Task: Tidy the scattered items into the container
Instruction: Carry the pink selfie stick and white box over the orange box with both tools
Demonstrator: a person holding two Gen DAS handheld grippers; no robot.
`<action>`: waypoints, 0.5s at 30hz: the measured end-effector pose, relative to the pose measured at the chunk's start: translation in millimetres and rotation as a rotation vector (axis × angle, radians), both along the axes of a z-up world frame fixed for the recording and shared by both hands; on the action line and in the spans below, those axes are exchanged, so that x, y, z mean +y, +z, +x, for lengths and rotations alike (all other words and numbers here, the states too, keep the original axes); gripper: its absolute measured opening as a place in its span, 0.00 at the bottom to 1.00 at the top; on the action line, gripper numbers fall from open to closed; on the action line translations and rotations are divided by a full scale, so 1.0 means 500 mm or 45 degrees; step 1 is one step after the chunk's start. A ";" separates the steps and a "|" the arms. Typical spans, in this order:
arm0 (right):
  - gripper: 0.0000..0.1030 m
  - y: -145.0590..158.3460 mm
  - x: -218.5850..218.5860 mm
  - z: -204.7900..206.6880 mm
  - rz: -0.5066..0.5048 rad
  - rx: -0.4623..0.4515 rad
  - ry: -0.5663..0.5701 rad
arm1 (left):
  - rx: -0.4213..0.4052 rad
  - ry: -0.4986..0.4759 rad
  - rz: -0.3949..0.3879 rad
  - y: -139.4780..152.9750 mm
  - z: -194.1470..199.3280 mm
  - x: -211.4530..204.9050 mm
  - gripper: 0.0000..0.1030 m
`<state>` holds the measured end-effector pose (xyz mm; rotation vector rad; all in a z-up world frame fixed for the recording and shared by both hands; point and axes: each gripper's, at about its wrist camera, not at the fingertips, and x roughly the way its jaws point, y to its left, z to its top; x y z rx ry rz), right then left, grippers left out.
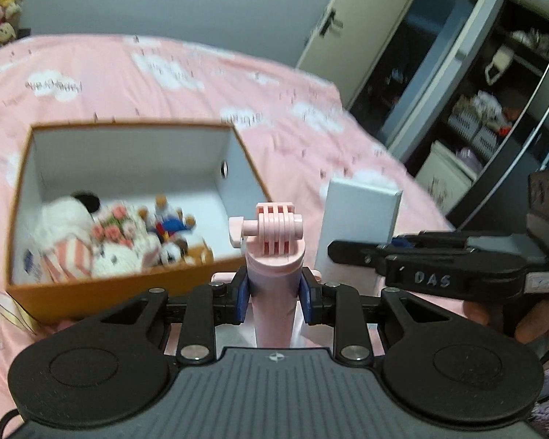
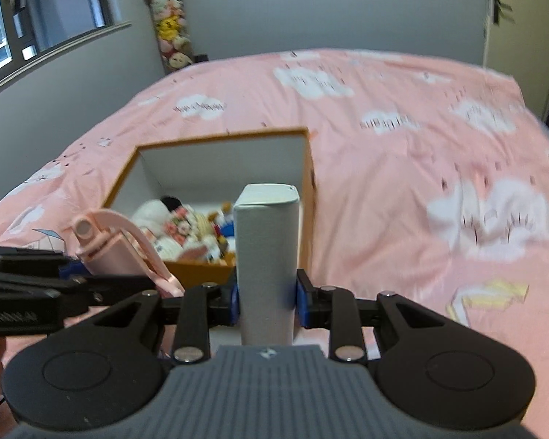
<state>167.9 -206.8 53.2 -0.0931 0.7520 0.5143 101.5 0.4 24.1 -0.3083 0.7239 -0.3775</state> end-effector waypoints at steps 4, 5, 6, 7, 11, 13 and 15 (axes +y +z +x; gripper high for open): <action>0.30 0.034 0.032 0.015 -0.007 -0.050 0.043 | -0.087 0.048 -0.036 0.037 -0.004 0.036 0.31; 0.30 0.043 0.039 0.020 -0.006 -0.060 0.051 | -0.105 0.062 -0.040 0.045 -0.003 0.045 0.31; 0.30 0.050 0.046 0.025 -0.005 -0.073 0.058 | -0.120 0.074 -0.043 0.051 -0.001 0.053 0.31; 0.30 0.057 0.053 0.030 -0.007 -0.085 0.065 | -0.131 0.088 -0.047 0.056 0.003 0.061 0.31; 0.30 0.078 0.082 0.062 -0.024 -0.106 0.080 | -0.144 0.137 -0.055 0.068 0.029 0.092 0.30; 0.30 0.084 0.097 0.082 -0.027 -0.106 0.085 | -0.148 0.162 -0.042 0.072 0.044 0.104 0.31; 0.30 0.091 0.109 0.099 -0.026 -0.110 0.086 | -0.165 0.181 -0.025 0.077 0.055 0.114 0.31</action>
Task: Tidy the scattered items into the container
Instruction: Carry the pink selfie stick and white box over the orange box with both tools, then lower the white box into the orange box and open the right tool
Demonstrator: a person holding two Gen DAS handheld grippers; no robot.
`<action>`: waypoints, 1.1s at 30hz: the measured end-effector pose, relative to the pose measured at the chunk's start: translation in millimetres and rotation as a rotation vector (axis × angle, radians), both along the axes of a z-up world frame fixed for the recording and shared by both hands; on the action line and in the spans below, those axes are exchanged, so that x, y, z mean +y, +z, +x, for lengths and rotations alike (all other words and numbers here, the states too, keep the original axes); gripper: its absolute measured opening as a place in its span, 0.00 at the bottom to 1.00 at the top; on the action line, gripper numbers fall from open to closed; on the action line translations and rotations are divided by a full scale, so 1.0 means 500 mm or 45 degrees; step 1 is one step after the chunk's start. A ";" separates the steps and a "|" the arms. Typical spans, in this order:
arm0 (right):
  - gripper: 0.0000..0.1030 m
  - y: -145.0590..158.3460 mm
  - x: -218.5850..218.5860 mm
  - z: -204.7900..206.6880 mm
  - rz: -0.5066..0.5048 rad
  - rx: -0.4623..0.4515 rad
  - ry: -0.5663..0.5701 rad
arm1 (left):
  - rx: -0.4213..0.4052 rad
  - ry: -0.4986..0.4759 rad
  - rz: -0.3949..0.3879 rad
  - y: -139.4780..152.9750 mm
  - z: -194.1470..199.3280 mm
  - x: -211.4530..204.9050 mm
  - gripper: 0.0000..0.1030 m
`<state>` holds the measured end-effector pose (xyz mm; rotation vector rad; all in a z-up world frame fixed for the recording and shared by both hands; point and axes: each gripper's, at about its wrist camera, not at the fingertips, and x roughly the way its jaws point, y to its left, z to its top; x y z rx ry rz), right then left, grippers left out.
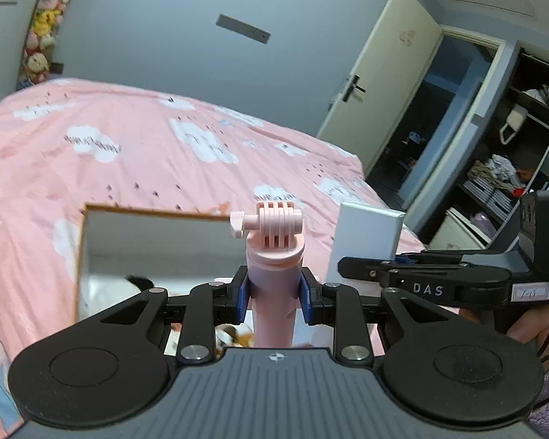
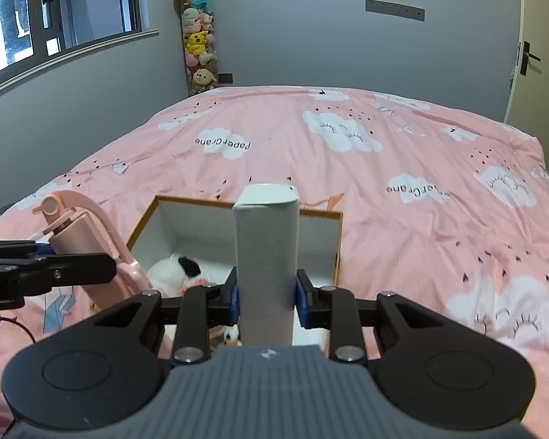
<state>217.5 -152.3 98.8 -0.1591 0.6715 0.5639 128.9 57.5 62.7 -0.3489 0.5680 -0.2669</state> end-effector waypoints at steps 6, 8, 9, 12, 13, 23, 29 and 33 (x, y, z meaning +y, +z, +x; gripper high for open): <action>0.30 0.010 0.032 0.053 0.017 -0.015 -0.008 | -0.015 0.049 0.003 0.007 0.041 0.028 0.31; 0.30 -0.003 0.047 0.073 -0.013 -0.016 -0.018 | -0.019 0.066 0.018 0.005 0.054 0.031 0.30; 0.30 -0.013 0.055 0.083 -0.036 -0.012 -0.024 | -0.019 0.072 0.026 0.002 0.059 0.030 0.30; 0.30 -0.056 0.075 0.111 -0.104 0.043 -0.013 | -0.006 0.071 0.041 -0.011 0.076 0.025 0.31; 0.30 -0.073 0.082 0.120 -0.132 0.068 -0.006 | 0.004 0.067 0.041 -0.017 0.082 0.024 0.31; 0.30 -0.181 0.129 0.181 -0.362 0.237 -0.009 | 0.071 0.046 0.035 -0.060 0.122 0.024 0.31; 0.30 -0.227 0.151 0.210 -0.446 0.325 -0.034 | 0.101 0.019 0.013 -0.077 0.141 0.020 0.31; 0.30 -0.254 0.153 0.231 -0.469 0.377 -0.054 | 0.116 0.009 0.007 -0.085 0.149 0.020 0.31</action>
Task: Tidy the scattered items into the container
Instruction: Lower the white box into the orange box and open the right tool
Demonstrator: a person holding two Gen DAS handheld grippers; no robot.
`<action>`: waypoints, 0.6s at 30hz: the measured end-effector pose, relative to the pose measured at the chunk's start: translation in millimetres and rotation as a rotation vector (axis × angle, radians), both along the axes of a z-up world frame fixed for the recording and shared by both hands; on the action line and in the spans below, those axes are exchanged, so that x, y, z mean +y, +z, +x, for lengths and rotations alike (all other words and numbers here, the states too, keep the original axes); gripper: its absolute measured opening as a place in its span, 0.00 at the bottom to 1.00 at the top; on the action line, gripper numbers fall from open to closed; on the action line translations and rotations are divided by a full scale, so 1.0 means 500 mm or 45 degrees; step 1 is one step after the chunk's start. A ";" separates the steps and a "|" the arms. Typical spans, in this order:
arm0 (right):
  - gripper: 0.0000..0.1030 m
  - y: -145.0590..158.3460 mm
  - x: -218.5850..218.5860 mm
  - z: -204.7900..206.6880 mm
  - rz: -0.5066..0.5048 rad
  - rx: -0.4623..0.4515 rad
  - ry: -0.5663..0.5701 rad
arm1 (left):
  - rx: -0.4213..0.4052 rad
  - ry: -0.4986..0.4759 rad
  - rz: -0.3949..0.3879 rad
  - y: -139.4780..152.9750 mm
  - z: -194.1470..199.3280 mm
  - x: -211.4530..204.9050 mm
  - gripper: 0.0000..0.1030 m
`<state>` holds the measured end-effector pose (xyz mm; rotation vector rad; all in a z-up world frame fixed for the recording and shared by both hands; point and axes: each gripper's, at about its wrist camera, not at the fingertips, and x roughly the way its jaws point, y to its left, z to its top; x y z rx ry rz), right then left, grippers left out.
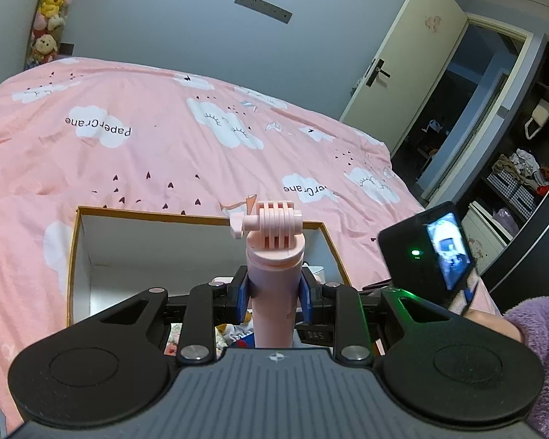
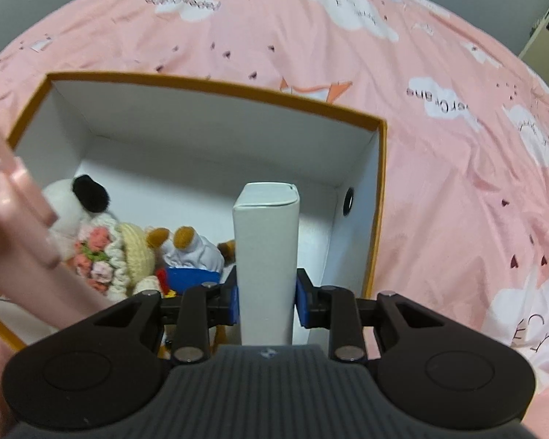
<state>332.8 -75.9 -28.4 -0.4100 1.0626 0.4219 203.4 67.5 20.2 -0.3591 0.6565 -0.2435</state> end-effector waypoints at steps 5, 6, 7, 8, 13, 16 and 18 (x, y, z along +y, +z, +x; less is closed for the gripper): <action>0.30 -0.011 0.006 0.004 -0.021 0.008 0.016 | 0.020 0.000 -0.003 -0.008 0.014 0.000 0.31; 0.30 -0.011 0.008 0.003 -0.026 0.003 0.019 | 0.022 -0.002 -0.003 -0.010 0.015 -0.001 0.31; 0.30 -0.012 0.010 0.003 -0.031 -0.005 0.023 | 0.025 -0.004 -0.005 -0.011 0.017 -0.002 0.31; 0.30 -0.011 0.011 0.003 -0.035 -0.012 0.028 | 0.027 -0.007 -0.006 -0.013 0.018 -0.003 0.31; 0.32 -0.013 0.009 0.009 -0.039 -0.010 0.040 | 0.036 -0.010 -0.009 -0.016 0.022 -0.001 0.31; 0.33 -0.004 0.010 0.012 -0.023 -0.009 0.060 | 0.041 -0.004 -0.011 -0.018 0.024 0.002 0.31; 0.33 0.001 0.010 0.019 -0.017 -0.014 0.067 | 0.045 0.000 -0.012 -0.020 0.026 0.003 0.31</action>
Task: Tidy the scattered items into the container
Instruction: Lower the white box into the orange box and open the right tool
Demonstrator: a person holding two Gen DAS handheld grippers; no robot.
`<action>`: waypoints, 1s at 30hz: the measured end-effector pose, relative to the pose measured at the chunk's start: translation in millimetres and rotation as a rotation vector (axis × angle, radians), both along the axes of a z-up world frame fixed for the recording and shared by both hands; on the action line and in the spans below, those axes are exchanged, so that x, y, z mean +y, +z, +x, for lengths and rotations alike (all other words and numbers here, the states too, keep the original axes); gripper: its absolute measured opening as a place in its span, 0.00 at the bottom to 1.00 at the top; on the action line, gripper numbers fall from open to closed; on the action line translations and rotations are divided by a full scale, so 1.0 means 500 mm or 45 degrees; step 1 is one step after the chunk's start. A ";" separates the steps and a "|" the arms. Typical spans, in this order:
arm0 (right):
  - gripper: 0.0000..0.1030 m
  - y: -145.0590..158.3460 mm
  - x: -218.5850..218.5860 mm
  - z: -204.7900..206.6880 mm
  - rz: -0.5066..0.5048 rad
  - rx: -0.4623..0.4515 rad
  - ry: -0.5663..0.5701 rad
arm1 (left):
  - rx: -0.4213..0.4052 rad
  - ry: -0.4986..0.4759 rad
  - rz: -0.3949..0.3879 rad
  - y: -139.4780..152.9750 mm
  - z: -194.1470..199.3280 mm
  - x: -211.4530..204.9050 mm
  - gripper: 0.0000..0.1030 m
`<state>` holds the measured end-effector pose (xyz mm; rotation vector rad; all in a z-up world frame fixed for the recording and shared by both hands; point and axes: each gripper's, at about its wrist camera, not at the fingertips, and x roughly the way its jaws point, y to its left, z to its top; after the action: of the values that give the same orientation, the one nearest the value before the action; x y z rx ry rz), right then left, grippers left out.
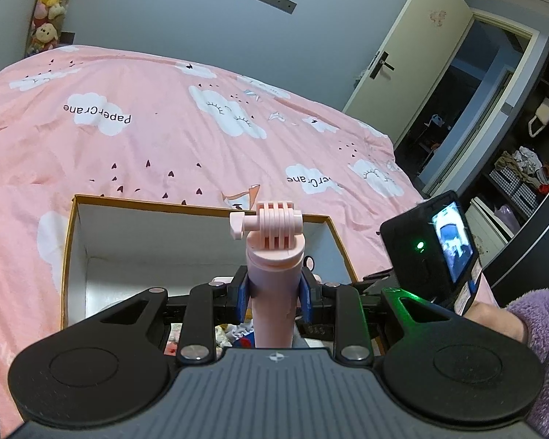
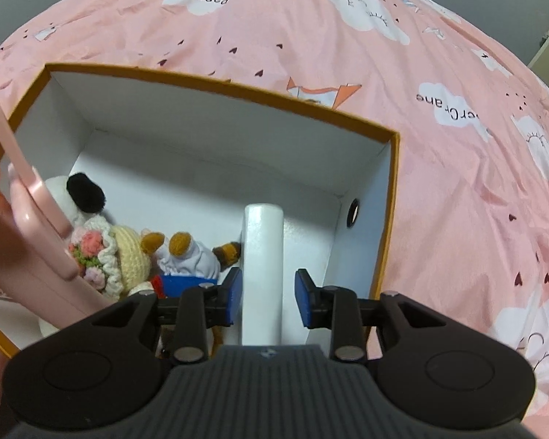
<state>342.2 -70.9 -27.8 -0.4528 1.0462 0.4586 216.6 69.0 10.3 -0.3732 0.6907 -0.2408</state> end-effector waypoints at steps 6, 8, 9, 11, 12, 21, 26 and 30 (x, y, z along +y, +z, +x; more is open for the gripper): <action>0.29 0.007 0.008 0.016 0.019 0.037 0.043 | 0.004 0.000 -0.001 0.001 0.003 0.001 0.31; 0.29 0.008 0.011 0.015 0.009 0.036 0.059 | 0.003 0.000 0.000 0.001 0.003 0.001 0.31; 0.26 0.006 0.013 0.014 -0.009 0.032 0.065 | 0.003 0.000 0.001 0.001 0.003 0.001 0.31; 0.16 -0.002 0.015 0.015 -0.065 0.015 0.063 | 0.003 -0.002 0.001 0.002 0.003 0.002 0.31; 0.15 -0.005 0.013 0.016 -0.093 0.001 0.062 | 0.003 -0.003 -0.001 0.002 0.004 0.003 0.31; 0.12 0.023 -0.002 0.009 -0.030 0.025 0.113 | 0.007 0.002 -0.005 0.002 0.007 0.006 0.31; 0.12 -0.006 0.018 0.002 -0.097 0.080 0.174 | 0.001 -0.003 -0.003 0.002 0.005 0.008 0.31; 0.03 -0.007 0.011 0.016 -0.136 0.083 0.140 | -0.001 -0.001 -0.005 0.000 0.003 0.007 0.31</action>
<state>350.1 -65.5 -31.3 -0.5953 1.1159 0.5195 218.2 72.5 10.1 -0.3765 0.6899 -0.2431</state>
